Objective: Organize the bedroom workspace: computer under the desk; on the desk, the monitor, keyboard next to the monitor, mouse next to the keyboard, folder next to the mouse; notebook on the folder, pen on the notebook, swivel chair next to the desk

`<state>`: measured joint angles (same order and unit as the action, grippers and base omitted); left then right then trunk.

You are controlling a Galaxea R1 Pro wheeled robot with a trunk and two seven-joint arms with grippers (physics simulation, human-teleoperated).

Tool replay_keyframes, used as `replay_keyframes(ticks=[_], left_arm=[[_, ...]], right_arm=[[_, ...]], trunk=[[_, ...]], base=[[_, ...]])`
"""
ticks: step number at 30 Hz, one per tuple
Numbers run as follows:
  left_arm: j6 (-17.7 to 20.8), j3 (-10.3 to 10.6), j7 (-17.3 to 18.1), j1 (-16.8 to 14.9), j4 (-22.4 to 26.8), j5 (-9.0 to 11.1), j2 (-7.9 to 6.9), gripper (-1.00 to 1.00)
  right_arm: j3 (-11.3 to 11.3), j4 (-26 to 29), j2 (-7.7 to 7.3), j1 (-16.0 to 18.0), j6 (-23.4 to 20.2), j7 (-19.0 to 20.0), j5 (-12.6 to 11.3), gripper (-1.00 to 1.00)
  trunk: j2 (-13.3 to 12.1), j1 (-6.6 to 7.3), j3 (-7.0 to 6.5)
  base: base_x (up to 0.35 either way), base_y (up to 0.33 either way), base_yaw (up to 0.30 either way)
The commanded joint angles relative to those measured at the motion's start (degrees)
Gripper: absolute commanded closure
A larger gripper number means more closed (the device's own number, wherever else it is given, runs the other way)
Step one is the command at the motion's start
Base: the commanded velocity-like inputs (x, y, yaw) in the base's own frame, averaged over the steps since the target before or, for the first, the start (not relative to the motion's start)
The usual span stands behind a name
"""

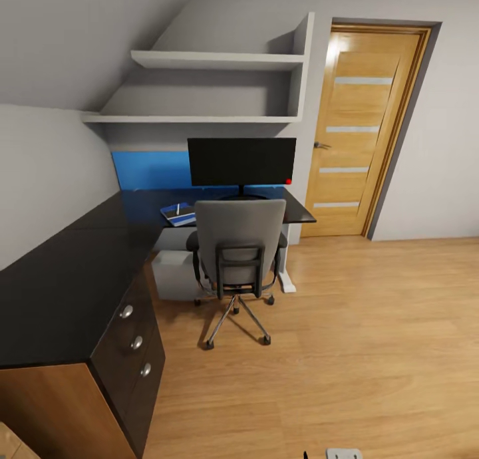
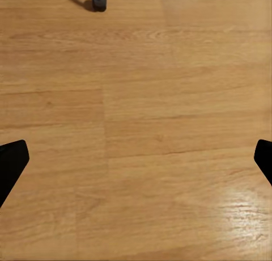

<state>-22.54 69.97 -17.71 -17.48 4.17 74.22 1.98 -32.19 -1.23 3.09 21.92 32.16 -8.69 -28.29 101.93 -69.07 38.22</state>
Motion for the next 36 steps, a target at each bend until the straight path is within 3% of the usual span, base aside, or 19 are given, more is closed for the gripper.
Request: replay_keyframes(ticks=[1,36], left_arm=[[-0.11,0.52,-0.41,-0.02,0.08,0.22,-0.15,-1.0],[-0.57,0.47,-0.48,-0.01,0.0,0.4,-1.62,-1.0]], right_arm=[[-0.49,-0.14,0.05,0.05,0.18,-0.23,-0.25,-1.0],[-0.51,-0.17,0.07,0.05,0.18,-0.24,-0.23,-1.0]], trunk=[[-0.39,0.23,-0.13],[-14.43,7.92,-6.41]], base=[[0.0,0.0,0.0],[0.0,0.0,0.0]])
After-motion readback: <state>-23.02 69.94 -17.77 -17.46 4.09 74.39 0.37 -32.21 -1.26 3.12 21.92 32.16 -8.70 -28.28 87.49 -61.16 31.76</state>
